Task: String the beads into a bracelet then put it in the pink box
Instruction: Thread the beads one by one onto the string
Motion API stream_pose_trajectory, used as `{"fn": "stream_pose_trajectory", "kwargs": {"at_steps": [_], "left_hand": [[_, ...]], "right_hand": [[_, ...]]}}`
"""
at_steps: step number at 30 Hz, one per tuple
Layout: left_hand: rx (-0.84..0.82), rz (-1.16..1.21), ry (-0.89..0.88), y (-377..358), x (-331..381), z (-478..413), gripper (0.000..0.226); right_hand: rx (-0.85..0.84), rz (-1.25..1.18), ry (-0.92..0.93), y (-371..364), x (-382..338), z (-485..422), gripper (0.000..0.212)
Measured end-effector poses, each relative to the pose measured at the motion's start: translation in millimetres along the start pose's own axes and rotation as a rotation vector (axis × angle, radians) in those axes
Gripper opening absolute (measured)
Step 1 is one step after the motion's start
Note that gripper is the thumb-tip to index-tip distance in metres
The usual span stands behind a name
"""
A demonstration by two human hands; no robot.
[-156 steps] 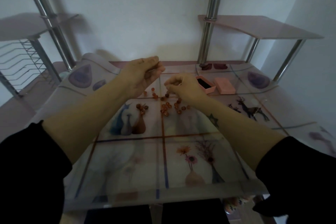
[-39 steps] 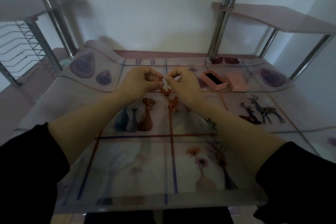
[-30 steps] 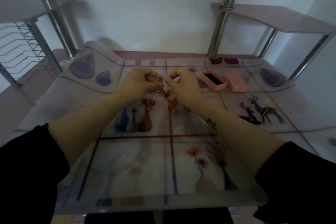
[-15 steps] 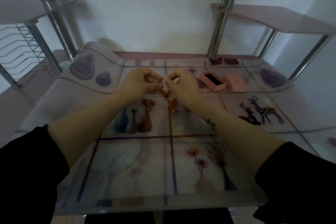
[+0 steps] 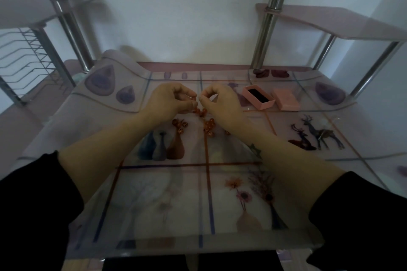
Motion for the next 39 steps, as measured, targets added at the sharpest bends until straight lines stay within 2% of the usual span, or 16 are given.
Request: {"fn": "stream_pose_trajectory", "kwargs": {"at_steps": [39], "left_hand": [[0.014, -0.019, -0.018, 0.6, -4.4, -0.5, 0.016]], "right_hand": [[-0.01, 0.009, 0.002, -1.6, -4.6, 1.1, 0.01]]}}
Point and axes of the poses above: each hand's wrist, its own z-axis away from the middle knuckle, its own y-axis out of the back of the hand, x = y × z, the point moved 10 cm from there along -z, towards the middle knuckle, and after that the axes turned 10 degrees about -z, right-handed, at the moved point
